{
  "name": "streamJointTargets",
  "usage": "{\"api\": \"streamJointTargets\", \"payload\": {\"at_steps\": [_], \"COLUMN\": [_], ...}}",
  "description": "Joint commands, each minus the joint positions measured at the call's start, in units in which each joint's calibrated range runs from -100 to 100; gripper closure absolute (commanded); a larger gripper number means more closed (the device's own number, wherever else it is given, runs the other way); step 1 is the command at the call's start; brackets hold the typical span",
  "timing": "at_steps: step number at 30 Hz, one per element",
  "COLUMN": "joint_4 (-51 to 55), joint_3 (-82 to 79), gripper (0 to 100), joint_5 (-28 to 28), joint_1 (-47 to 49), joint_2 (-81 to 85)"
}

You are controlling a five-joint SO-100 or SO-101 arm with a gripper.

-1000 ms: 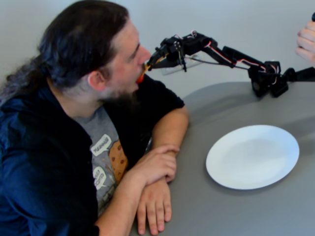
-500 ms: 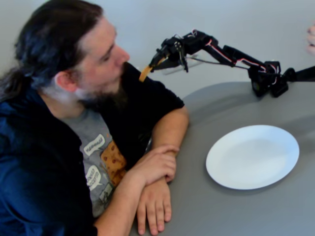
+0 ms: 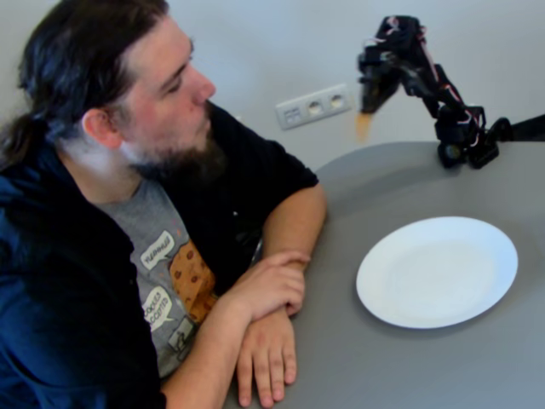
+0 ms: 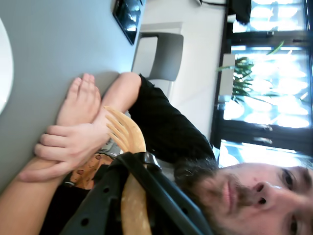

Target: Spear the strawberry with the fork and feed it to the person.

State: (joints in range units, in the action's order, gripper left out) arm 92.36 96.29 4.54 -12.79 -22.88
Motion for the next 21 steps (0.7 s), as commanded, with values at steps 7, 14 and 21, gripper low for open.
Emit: {"api": "streamJointTargets", "payload": {"at_steps": [7,14,21], "joint_4": [7.55,7.64,-2.98], "joint_3": [0.29,-3.50,-73.29], "gripper": [98,98,98], "joint_5": [-0.03,-0.13,-1.13], "joint_1": [4.65,5.77,6.22], "joint_2": [15.22,20.47,64.09]}}
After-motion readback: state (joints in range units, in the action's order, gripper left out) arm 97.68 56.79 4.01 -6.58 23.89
